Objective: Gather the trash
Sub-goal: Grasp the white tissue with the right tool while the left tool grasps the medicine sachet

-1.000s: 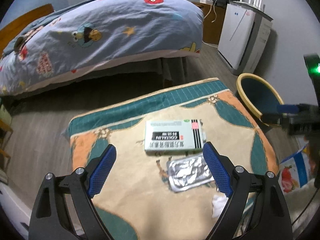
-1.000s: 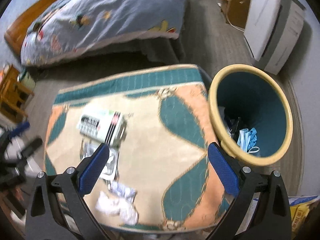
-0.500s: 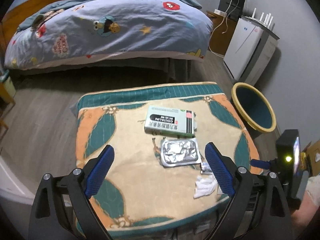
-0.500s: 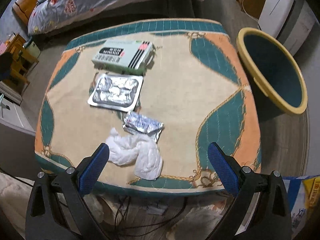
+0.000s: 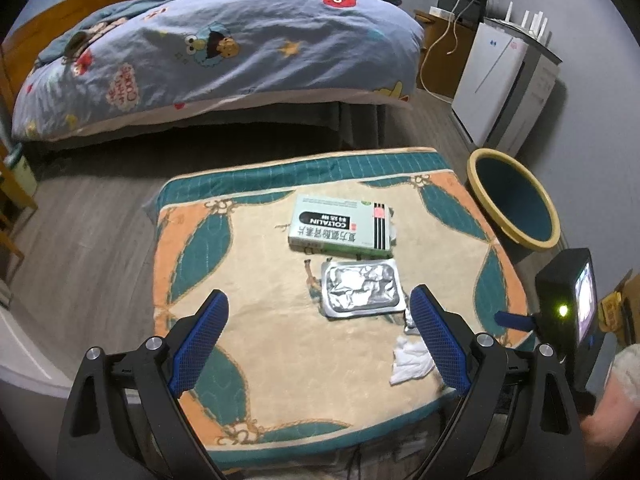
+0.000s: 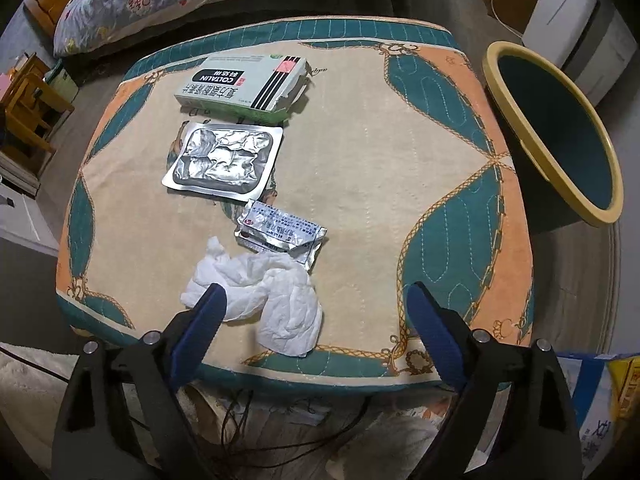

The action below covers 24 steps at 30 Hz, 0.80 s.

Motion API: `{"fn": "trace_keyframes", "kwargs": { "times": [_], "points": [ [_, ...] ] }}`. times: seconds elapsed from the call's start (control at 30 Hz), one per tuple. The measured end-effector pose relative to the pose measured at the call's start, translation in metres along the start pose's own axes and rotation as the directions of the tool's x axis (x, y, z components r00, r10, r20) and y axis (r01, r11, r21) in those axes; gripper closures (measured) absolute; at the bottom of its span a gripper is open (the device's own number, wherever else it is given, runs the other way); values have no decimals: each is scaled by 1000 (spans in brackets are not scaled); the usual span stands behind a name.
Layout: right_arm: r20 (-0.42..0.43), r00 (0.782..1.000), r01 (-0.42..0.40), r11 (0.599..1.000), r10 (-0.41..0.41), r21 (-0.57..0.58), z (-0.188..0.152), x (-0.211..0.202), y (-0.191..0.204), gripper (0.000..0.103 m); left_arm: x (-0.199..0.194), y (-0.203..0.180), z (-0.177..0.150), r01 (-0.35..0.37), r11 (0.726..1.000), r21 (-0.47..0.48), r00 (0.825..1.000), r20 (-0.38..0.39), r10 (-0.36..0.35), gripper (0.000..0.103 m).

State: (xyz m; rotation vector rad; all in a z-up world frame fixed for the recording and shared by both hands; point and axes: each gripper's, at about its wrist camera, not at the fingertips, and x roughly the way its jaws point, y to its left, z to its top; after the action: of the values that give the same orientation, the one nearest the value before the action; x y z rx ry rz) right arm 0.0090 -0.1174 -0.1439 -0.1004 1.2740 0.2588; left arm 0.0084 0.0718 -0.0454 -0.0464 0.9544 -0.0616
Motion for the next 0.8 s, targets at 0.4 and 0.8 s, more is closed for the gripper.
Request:
{"fn": "trace_keyframes", "kwargs": {
  "times": [0.4, 0.8],
  "points": [
    [-85, 996, -30, 998, 25, -49, 2, 22, 11, 77, 12, -2, 4, -29, 999, 30, 999, -16, 29, 11],
    [2, 999, -54, 999, 54, -1, 5, -8, 1, 92, 11, 8, 8, -31, 999, -13, 1000, 2, 31, 11]
  ]
}}
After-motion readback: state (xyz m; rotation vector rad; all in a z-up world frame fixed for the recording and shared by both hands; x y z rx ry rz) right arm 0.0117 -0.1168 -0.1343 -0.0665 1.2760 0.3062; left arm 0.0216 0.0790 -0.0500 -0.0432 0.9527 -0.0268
